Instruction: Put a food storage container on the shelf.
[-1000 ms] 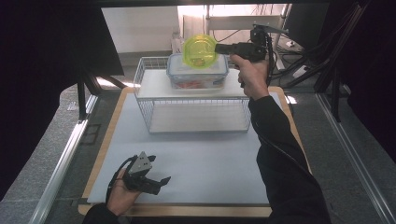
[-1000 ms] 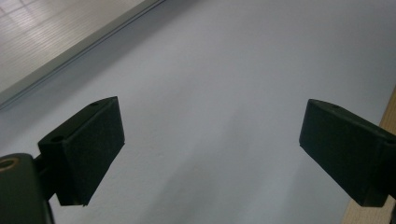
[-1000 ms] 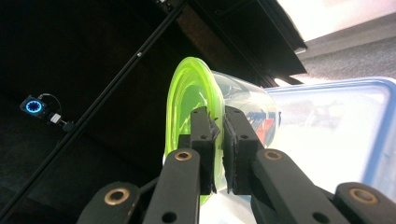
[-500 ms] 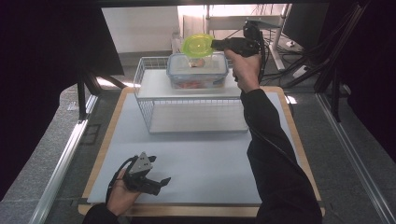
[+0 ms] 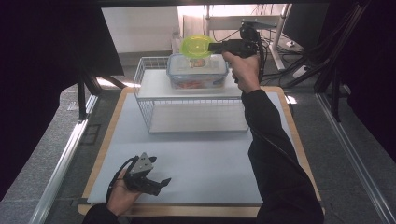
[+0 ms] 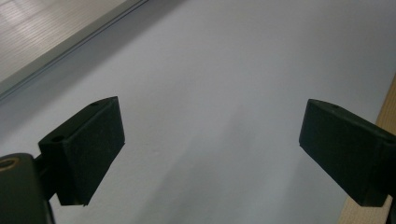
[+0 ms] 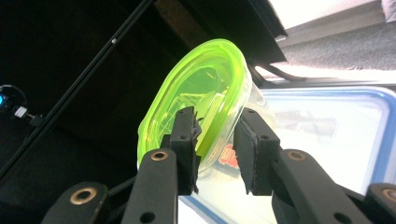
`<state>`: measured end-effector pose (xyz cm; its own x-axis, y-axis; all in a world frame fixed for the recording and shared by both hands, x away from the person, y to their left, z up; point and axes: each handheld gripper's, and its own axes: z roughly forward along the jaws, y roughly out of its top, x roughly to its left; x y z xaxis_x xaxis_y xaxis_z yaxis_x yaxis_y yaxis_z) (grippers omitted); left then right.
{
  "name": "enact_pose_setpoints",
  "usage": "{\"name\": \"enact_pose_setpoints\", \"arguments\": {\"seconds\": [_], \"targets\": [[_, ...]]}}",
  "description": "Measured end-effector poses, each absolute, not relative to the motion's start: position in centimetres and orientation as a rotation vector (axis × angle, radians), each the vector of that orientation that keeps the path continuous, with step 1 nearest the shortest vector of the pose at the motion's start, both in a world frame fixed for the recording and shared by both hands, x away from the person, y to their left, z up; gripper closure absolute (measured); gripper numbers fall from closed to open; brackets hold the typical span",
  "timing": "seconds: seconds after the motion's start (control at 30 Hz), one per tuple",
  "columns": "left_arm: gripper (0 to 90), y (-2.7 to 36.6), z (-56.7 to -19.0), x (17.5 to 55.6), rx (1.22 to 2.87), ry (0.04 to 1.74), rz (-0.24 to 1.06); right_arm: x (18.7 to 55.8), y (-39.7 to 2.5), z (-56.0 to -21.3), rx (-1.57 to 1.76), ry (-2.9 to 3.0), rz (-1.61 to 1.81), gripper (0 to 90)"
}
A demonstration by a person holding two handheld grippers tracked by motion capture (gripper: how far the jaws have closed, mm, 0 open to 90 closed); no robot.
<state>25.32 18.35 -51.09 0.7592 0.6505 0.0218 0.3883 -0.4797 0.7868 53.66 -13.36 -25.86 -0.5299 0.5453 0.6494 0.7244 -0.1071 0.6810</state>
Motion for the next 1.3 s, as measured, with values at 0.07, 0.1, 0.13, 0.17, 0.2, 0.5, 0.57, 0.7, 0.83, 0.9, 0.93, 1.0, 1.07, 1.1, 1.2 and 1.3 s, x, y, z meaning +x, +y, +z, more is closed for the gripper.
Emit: {"name": "enact_pose_setpoints", "arguments": {"seconds": [0.07,0.1,0.13,0.17,0.2,0.5,0.57,0.7,0.83,0.9,0.93,1.0,1.07,1.1,1.2,1.3], "targets": [[6.8,18.3,-51.1,25.3,2.13,0.776,0.405,53.7,-13.4,-25.8,-1.437,-1.994,-1.707,68.6],[6.8,18.4,-51.1,25.3,2.131,0.775,0.406,53.7,-13.4,-25.8,-1.44,-2.0,-1.708,67.1],[6.8,18.4,-51.1,25.3,2.132,0.775,0.406,53.8,-13.4,-25.8,-1.445,-1.996,-1.708,65.7],[6.8,18.4,-51.1,25.3,2.132,0.775,0.406,53.8,-13.4,-25.9,-1.449,-1.993,-1.712,64.3],[6.8,18.3,-51.1,25.3,2.132,0.775,0.405,53.9,-13.3,-25.9,-1.454,-1.996,-1.711,62.7],[6.8,18.4,-51.1,25.3,2.132,0.772,0.409,53.9,-13.5,-25.7,-1.429,-2.051,-1.772,39.1],[6.8,18.4,-51.0,25.3,2.13,0.771,0.412,53.7,-13.8,-25.5,-1.412,-2.068,-1.789,34.5],[6.8,18.4,-51.0,25.2,2.127,0.77,0.412,52.9,-14.7,-25.5,-1.386,-2.096,-1.81,27.6],[6.8,18.4,-51.0,25.3,2.125,0.771,0.413,51.7,-15.4,-25.7,-1.361,-2.218,-1.806,22.0],[6.7,18.4,-51.0,25.2,2.123,0.771,0.415,51.0,-15.7,-25.9,-1.344,-2.281,-1.796,20.2],[6.7,18.4,-51.0,25.2,2.122,0.77,0.418,50.7,-15.8,-26.1,-1.338,-2.31,-1.792,19.4],[6.6,18.3,-51.1,25.2,2.12,0.768,0.419,50.0,-16.1,-26.4,-1.323,-2.344,-1.784,17.9],[6.3,18.2,-51.1,25.2,2.121,0.765,0.422,49.4,-16.4,-26.8,-1.31,-2.369,-1.784,16.2],[6.1,18.2,-51.1,25.2,2.12,0.765,0.423,49.0,-16.5,-26.9,-1.299,-2.387,-1.783,15.4],[5.9,18.2,-51.1,25.2,2.117,0.763,0.428,48.0,-16.8,-27.4,-1.273,-2.441,-1.783,12.9],[5.6,18.3,-51.1,25.2,2.111,0.763,0.43,47.0,-17.2,-27.9,-1.247,-2.492,-1.778,10.3]]}}
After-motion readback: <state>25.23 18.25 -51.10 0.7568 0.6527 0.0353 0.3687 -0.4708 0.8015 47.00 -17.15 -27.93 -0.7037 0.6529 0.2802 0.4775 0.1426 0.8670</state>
